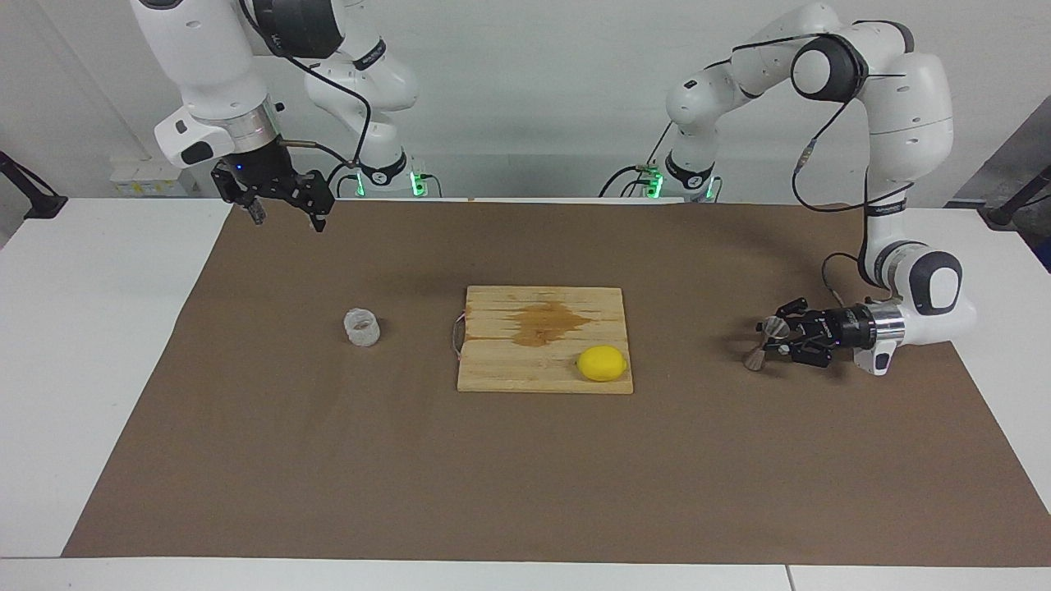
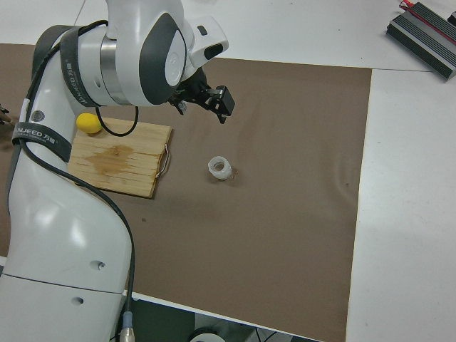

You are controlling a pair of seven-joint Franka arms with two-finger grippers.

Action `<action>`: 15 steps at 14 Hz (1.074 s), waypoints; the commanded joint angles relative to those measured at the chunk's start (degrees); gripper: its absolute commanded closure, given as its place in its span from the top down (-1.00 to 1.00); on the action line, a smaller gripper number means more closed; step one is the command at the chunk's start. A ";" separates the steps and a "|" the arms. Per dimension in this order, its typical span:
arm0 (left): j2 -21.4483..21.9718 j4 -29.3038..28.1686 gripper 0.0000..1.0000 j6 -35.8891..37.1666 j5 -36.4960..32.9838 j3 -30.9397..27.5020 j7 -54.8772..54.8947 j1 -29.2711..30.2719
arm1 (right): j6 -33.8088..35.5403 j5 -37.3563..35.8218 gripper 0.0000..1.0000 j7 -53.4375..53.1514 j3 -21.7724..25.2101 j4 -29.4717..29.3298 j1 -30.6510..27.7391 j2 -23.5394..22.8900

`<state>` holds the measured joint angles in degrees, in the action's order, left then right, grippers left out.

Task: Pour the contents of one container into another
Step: 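Close the left gripper around the silver metal cup, then lift the metal cup with the left gripper and carry it over the board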

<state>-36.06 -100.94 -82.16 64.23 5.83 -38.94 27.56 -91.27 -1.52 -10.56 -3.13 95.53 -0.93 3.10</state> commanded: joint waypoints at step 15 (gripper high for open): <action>10.46 -3.99 -0.85 0.34 10.55 1.20 -9.92 -4.09 | 0.13 -0.15 1.00 1.51 -0.39 0.98 -0.83 1.03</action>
<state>-29.48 -101.09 -81.30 72.11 7.80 -47.68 25.89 -91.27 -1.52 -10.56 -3.13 95.53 -0.93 3.10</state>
